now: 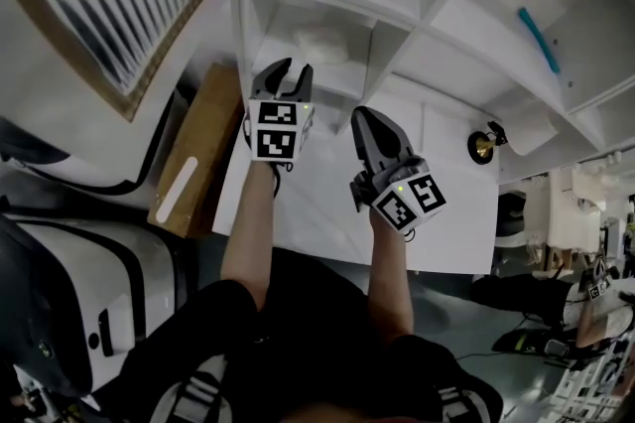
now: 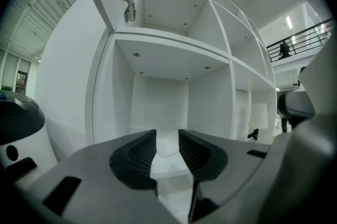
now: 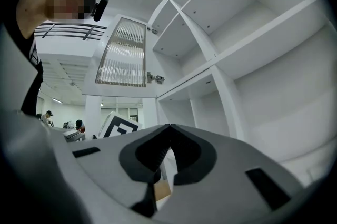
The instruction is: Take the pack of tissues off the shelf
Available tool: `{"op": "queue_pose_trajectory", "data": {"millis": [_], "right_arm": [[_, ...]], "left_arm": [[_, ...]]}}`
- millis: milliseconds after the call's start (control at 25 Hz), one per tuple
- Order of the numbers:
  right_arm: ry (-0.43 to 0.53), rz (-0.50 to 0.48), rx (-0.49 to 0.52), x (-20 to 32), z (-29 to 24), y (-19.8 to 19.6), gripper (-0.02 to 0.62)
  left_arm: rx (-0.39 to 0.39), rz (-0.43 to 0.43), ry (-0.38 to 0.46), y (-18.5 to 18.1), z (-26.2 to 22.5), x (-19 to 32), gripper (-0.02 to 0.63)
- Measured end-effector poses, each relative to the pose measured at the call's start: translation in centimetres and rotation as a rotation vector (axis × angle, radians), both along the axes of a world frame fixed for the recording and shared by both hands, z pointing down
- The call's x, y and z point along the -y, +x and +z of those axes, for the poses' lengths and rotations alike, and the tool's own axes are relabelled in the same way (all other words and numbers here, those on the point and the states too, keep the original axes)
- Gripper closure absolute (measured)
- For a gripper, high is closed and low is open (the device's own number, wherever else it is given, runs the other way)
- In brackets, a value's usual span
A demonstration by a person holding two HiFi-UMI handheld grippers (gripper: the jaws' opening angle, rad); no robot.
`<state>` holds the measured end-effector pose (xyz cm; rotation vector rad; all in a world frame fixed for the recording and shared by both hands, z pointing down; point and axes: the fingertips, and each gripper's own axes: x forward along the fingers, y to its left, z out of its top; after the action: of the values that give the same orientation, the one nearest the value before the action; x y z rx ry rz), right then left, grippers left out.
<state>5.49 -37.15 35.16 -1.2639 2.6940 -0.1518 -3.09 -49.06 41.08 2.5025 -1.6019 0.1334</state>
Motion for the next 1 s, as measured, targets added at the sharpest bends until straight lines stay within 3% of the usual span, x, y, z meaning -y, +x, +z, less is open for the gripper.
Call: {"op": "queue_pose_trajectory", "data": {"millis": [120, 320, 520, 640, 880, 1000], "right_arm": [[0.003, 0.029, -0.014, 0.8, 0.4, 0.9, 0.588], [-0.012, 0.082, -0.016, 1.3, 1.0, 2.7, 0.588], [-0.018, 0.103, -0.046, 2.1, 1.4, 3.9, 0.588], [-0.016, 0.1, -0.053, 2.7, 1.1, 4.1, 0.588], [-0.018, 0.096, -0.075, 3.3, 1.2, 3.3, 0.588], [-0.017, 0.105, -0.088, 3.0, 1.4, 3.4, 0.588]], "left_arm": [[0.035, 0.006, -0.032, 0.2, 0.4, 2.0, 0.482], [0.073, 0.042, -0.154, 1.0, 2.8, 4.1, 0.482], [0.098, 0.061, -0.195, 1.3, 3.5, 5.8, 0.482], [0.151, 0.081, -0.236, 2.0, 4.2, 6.2, 0.482], [0.268, 0.079, -0.226, 2.4, 4.9, 7.1, 0.483], [0.316, 0.098, -0.199, 2.8, 5.1, 7.1, 0.517]]}}
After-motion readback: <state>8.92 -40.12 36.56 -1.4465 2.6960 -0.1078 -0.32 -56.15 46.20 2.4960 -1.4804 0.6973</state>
